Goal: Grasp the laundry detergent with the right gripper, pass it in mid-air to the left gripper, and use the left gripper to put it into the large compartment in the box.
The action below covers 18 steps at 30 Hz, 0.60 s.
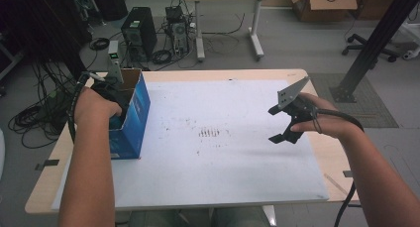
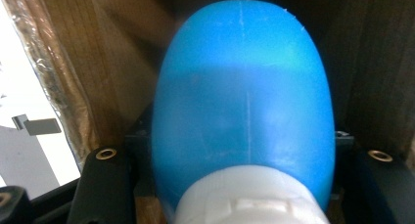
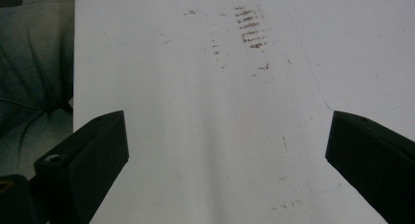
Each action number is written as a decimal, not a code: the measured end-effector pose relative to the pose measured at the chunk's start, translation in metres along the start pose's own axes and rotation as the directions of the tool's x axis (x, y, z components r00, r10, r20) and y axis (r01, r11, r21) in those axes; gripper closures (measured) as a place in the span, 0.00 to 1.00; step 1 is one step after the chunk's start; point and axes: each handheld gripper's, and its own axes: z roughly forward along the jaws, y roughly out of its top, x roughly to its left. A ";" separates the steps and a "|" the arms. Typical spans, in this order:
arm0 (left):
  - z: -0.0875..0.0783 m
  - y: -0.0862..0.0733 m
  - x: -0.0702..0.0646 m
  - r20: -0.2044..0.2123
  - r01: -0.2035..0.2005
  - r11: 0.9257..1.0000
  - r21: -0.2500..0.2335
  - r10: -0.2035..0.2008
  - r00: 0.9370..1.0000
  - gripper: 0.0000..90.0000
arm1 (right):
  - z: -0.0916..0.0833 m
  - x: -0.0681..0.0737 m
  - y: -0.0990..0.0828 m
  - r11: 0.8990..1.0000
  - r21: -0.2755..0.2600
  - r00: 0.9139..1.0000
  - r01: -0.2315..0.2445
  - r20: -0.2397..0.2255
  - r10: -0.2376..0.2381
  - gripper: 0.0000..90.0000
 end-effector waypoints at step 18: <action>-0.005 -0.003 0.001 0.004 0.011 1.000 -0.010 -0.011 1.000 0.36 | 0.001 0.001 -0.001 1.000 -0.003 1.000 0.002 -0.006 -0.002 0.03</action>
